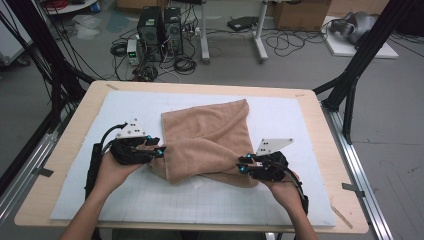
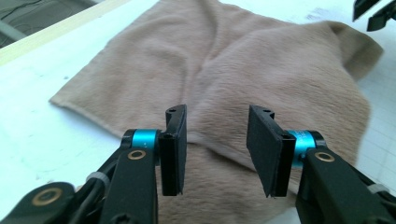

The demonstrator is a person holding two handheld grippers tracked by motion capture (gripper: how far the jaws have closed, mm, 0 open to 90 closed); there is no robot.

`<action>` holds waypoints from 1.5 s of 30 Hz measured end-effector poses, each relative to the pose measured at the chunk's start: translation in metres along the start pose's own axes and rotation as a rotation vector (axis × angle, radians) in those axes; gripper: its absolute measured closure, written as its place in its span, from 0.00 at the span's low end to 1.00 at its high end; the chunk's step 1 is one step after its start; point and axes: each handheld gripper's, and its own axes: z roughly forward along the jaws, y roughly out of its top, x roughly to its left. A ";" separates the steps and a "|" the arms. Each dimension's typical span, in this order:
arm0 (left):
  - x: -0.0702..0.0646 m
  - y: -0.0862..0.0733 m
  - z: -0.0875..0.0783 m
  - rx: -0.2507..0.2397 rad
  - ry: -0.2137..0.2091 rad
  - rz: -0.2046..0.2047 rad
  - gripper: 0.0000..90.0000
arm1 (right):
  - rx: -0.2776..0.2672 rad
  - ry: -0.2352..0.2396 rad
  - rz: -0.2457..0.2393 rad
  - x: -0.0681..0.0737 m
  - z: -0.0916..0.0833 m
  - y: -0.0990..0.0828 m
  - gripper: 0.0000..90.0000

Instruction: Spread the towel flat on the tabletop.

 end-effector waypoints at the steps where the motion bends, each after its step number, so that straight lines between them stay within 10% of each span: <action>1: -0.003 0.000 0.001 0.004 -0.002 0.002 0.63 | 0.002 0.001 -0.003 0.002 0.000 0.000 0.77; 24: -0.042 -0.020 0.038 0.115 -0.093 0.100 0.45 | 0.079 0.016 0.008 0.018 0.024 -0.019 0.64; 45: -0.035 -0.024 0.060 0.140 -0.023 0.101 0.84 | 0.155 -0.014 -0.006 0.009 0.050 -0.022 0.87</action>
